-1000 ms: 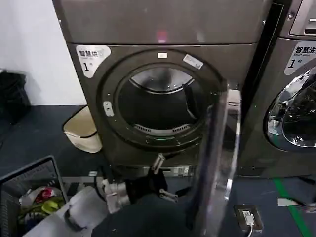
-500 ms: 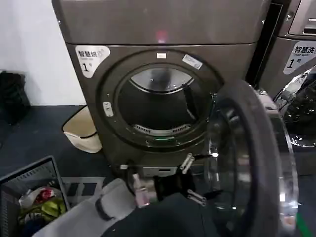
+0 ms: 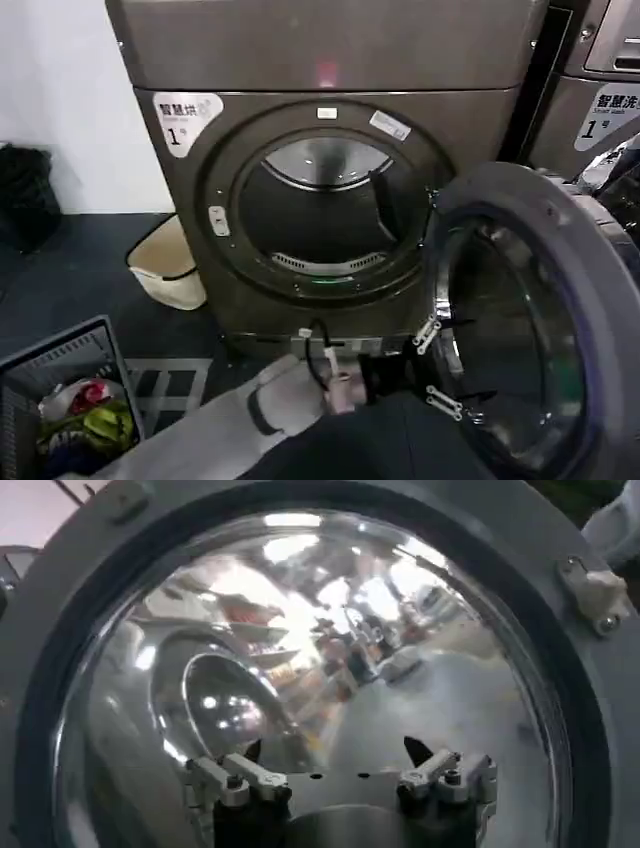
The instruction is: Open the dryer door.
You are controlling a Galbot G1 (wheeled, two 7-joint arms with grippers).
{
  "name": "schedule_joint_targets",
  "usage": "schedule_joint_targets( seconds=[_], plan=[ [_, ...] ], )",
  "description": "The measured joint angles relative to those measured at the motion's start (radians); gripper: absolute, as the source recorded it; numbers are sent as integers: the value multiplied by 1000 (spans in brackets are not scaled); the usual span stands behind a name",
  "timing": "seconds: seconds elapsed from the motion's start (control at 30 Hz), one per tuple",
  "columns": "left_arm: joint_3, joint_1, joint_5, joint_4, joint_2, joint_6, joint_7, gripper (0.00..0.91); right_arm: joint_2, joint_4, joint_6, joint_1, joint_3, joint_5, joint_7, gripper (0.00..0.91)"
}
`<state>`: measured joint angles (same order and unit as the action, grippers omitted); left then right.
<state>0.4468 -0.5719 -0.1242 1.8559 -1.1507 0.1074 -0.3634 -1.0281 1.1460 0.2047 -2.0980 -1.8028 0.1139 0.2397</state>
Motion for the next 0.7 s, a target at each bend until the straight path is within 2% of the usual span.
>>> schedule_joint_targets(
  seconds=[0.2,0.7],
  plan=[
    [31,36,3,-71,-69,1,0,907,-78,61,-26,-31,-73,-44,-13,907],
    [47,131,48,-242,-234,14,48,907,-167,122,-18,-58,-145,-42,-6,907]
  ],
)
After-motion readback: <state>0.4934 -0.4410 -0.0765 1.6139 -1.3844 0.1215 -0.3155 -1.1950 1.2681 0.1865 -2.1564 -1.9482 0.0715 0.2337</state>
